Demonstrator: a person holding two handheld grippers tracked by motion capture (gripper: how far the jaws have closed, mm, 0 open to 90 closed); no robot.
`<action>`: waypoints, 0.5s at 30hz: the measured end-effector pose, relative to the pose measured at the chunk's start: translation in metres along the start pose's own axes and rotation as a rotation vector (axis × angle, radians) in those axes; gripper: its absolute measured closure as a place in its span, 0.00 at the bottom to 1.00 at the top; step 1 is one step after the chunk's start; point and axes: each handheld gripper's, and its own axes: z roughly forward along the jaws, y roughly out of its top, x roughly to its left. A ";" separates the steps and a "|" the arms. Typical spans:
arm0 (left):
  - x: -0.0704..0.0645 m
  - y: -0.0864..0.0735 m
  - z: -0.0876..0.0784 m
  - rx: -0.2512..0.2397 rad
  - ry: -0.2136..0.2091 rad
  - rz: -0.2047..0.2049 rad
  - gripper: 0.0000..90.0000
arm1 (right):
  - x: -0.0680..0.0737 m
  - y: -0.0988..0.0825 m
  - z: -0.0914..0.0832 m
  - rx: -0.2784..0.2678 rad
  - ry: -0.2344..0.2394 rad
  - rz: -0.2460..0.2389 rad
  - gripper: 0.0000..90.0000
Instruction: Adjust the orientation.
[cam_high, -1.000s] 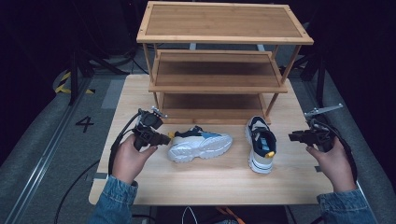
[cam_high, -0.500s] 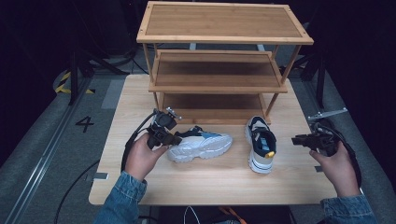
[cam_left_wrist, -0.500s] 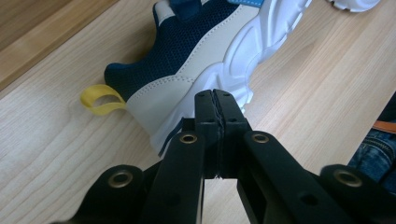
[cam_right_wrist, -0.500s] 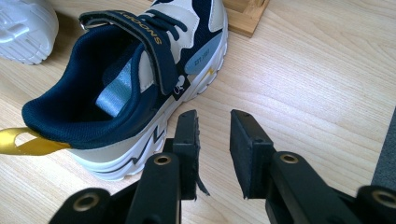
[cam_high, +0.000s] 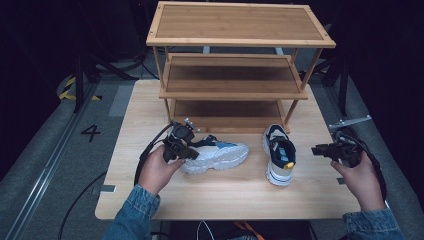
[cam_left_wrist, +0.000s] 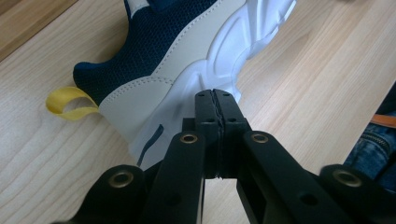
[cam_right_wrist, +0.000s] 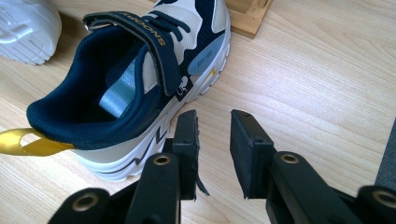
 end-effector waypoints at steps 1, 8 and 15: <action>-0.002 0.000 0.000 0.001 0.012 0.002 1.00 | 0.000 0.001 0.000 0.000 0.000 -0.001 0.80; -0.009 -0.009 -0.001 -0.002 -0.035 -0.020 1.00 | 0.006 0.011 0.003 -0.006 0.013 -0.026 0.80; -0.023 -0.013 0.000 0.040 -0.031 0.022 1.00 | 0.011 0.020 0.008 -0.007 0.026 -0.046 0.79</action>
